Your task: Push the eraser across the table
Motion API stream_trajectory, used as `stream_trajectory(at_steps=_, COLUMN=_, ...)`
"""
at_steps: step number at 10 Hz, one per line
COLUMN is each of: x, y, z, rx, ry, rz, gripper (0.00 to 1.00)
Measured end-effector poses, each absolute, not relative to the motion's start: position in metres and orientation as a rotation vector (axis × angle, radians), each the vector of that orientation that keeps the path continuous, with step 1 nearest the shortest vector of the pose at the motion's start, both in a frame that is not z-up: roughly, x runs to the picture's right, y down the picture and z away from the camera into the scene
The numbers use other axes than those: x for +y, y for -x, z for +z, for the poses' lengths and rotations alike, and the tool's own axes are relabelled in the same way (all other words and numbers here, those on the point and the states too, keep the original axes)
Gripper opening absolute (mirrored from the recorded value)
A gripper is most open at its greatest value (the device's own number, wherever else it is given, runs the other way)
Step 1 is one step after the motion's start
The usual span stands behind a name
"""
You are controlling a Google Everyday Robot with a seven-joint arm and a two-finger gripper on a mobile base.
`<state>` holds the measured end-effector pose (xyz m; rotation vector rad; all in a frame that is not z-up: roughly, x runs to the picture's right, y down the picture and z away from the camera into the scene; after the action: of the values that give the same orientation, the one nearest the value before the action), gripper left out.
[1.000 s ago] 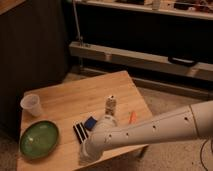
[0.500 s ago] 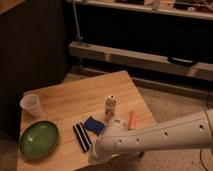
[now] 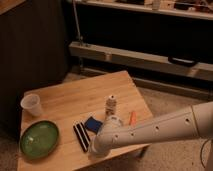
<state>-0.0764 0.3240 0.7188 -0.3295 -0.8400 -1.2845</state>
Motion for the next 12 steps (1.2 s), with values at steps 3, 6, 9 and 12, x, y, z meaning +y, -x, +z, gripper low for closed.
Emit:
stream_trajectory(at_steps=3, x=0.321, y=0.082, z=0.725, rx=-0.847, ry=0.343, rz=-1.289, gripper=0.00)
stream_trajectory(at_steps=6, x=0.317, y=0.085, z=0.729, rx=-0.855, ry=0.347, rz=-1.292, gripper=0.00)
stream_trajectory(at_steps=9, x=0.312, y=0.087, z=0.735, rx=-0.858, ry=0.352, rz=-1.295, gripper=0.00)
stream_trajectory(at_steps=12, x=0.307, y=0.098, z=0.744, rx=-0.867, ry=0.359, rz=-1.314, gripper=0.00)
